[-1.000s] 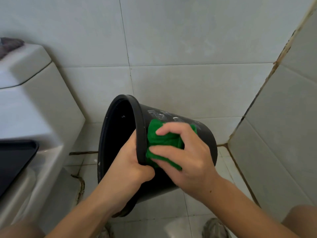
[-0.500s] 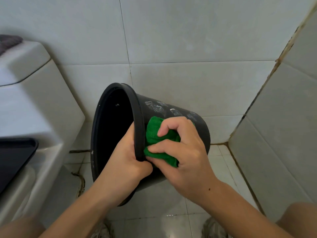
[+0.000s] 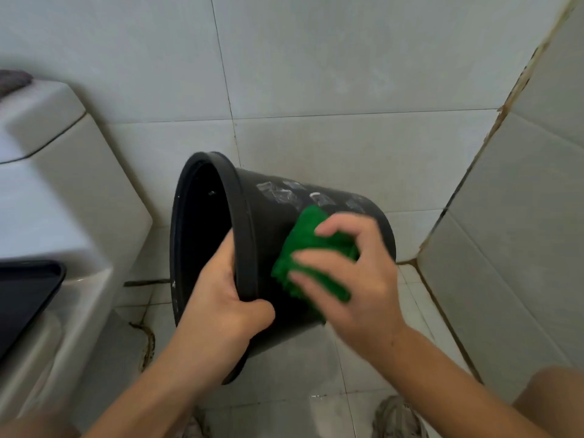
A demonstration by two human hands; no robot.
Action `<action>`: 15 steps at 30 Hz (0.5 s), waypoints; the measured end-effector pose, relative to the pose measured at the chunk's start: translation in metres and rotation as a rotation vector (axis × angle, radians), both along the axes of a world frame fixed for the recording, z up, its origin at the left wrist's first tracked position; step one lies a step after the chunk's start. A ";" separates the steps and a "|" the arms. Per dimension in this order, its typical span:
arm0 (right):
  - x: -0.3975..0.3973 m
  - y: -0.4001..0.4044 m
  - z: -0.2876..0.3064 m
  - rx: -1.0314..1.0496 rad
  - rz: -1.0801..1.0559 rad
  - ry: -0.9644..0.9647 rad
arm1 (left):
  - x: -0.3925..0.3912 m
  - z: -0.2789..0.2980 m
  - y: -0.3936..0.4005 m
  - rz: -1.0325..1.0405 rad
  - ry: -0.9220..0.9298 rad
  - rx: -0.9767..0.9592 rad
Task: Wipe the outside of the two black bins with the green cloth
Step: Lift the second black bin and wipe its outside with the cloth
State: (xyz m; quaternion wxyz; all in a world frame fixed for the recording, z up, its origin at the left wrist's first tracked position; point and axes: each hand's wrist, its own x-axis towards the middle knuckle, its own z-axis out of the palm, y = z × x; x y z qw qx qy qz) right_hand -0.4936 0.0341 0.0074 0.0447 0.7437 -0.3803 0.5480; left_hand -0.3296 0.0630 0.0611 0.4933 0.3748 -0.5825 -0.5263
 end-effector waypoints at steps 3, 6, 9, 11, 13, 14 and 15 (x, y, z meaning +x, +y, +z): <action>-0.017 -0.014 0.001 0.178 -0.264 -0.232 | 0.003 0.007 0.006 0.043 -0.055 -0.009; -0.018 -0.012 -0.013 0.216 -0.390 -0.237 | 0.001 0.010 0.010 0.015 -0.146 -0.027; -0.006 -0.004 -0.017 0.160 -0.348 -0.192 | -0.003 0.009 0.010 -0.019 -0.126 -0.011; 0.004 0.004 -0.010 0.065 -0.280 -0.121 | -0.003 0.004 0.006 -0.020 -0.068 -0.008; 0.013 0.013 -0.002 -0.071 -0.170 -0.011 | -0.006 0.001 0.005 -0.032 -0.061 -0.029; 0.013 0.014 0.002 -0.117 -0.127 0.035 | -0.007 0.000 0.005 -0.035 -0.058 -0.036; 0.011 0.011 0.005 -0.127 -0.106 0.055 | -0.008 -0.001 0.005 -0.039 -0.051 -0.035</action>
